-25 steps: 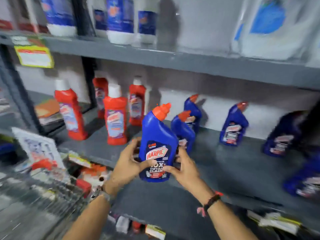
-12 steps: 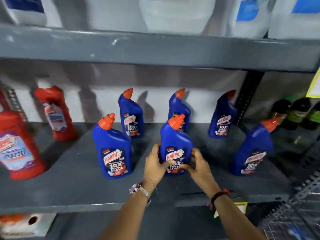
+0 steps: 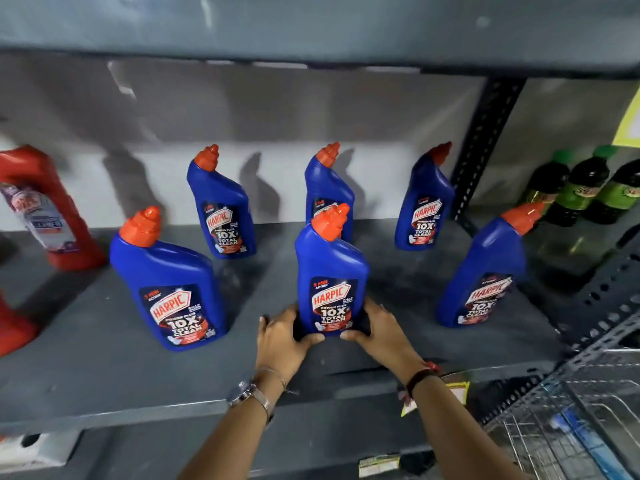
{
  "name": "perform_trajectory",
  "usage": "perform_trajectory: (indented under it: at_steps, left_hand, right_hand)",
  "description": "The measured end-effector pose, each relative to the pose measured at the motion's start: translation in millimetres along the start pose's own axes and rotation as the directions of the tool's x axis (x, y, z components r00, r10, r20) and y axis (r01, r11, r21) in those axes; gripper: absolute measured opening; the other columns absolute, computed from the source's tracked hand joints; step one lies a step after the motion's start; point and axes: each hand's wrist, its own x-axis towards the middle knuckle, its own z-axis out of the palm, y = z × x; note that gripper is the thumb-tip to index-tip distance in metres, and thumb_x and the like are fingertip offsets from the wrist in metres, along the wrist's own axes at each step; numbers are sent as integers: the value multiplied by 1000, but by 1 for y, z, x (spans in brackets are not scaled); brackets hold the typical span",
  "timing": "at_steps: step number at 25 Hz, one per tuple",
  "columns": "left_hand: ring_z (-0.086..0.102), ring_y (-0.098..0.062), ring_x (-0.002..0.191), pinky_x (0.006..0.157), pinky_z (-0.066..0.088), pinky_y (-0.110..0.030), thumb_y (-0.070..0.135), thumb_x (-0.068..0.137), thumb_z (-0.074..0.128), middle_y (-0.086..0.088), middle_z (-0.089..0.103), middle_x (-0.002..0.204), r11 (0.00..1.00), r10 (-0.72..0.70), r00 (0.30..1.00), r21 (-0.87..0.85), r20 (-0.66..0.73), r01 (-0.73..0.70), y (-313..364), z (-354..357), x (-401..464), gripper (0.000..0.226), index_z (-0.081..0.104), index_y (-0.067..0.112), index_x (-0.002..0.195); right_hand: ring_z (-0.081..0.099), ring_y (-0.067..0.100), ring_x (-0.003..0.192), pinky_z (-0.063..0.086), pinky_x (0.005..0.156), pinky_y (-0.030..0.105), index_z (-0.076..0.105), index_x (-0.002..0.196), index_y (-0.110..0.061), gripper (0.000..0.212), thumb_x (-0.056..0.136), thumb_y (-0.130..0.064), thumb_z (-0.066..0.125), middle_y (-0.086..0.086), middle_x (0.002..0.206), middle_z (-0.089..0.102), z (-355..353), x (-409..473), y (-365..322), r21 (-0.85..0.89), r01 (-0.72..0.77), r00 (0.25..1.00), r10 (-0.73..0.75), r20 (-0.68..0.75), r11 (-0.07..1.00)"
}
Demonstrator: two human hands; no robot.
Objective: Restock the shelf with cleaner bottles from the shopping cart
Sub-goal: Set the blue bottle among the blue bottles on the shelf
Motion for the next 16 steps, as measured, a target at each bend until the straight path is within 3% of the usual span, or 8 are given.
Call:
perform_trajectory:
  at_steps: [4, 11, 16]
  left_hand:
    - [57, -23, 104, 108, 27, -46, 36, 68, 71, -2, 69, 104, 997, 43, 999, 61, -11, -42, 3, 8, -4, 47, 52, 19, 107]
    - [60, -22, 96, 106, 30, -50, 35, 62, 76, -1, 70, 96, 996, 60, 998, 63, -33, -58, 1, 8, -4, 44, 55, 18, 97]
    - [59, -19, 99, 108, 28, -48, 37, 62, 76, 1, 70, 99, 995, 74, 997, 63, -25, -72, 0, 8, -3, 47, 55, 21, 101]
  right_hand:
    - [49, 27, 114, 41, 99, 41, 47, 119, -10, 55, 72, -18, 74, 12, 119, 60, -6, -9, 9, -28, 10, 999, -11, -46, 1000]
    - [53, 25, 108, 42, 87, 32, 49, 117, -11, 54, 71, -22, 75, 12, 115, 61, -8, -13, 11, -33, 17, 997, -20, -74, 999]
    - [54, 25, 107, 39, 82, 27, 49, 116, -11, 54, 71, -23, 75, 12, 114, 61, -11, -13, 7, -47, -4, 999, 2, -50, 999]
